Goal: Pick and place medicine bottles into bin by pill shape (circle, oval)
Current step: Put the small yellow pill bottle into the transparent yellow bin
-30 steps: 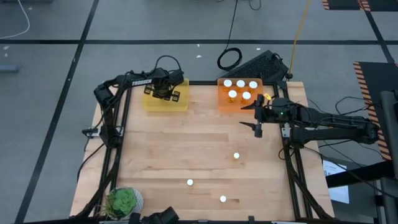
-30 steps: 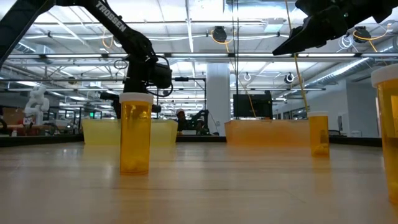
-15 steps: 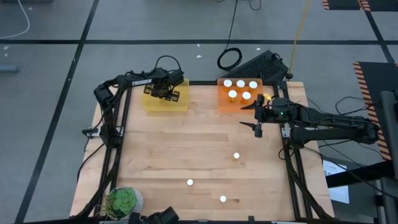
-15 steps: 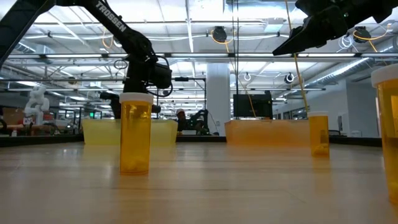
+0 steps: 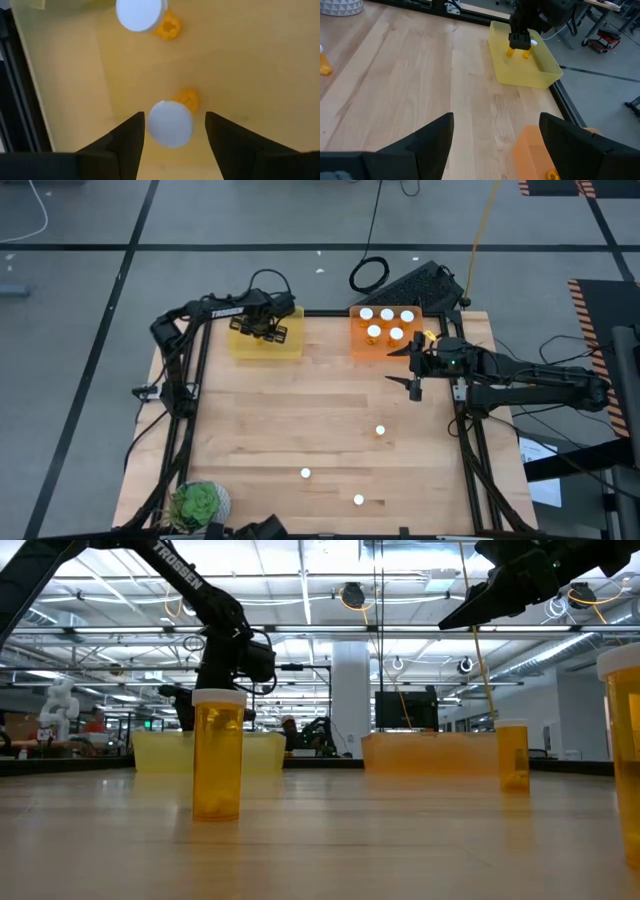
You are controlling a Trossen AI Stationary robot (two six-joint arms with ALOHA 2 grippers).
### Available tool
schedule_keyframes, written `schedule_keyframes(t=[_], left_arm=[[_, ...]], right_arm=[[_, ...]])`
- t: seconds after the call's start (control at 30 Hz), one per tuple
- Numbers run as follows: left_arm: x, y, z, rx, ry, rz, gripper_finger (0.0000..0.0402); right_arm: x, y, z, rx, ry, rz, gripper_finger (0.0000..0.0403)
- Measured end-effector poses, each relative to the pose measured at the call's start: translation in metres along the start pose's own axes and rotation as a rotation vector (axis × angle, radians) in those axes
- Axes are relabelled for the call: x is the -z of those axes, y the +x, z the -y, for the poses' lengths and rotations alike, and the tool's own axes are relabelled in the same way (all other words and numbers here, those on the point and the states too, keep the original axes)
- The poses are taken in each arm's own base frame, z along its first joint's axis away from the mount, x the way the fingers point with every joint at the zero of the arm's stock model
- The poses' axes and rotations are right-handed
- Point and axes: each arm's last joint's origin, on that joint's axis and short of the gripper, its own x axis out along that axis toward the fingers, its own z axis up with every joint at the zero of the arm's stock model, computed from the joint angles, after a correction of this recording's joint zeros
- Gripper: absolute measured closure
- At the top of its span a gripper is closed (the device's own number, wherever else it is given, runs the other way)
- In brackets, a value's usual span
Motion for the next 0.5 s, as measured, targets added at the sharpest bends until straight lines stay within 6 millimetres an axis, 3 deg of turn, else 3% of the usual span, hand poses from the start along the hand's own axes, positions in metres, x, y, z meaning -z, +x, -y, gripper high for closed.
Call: schedule_keyframes(t=[0.27,0.5], left_arm=[[0.011,-0.031,-0.010,0.025,-0.007,0.044,0.0188],[0.046,-0.089,-0.011,0.144,0.097,0.179,0.0188]], right_arm=[[0.000,0.000,0.000,0.000,0.000,-0.001,0.0115],[0.000,0.000,0.000,0.000,0.000,-0.001,0.0115]])
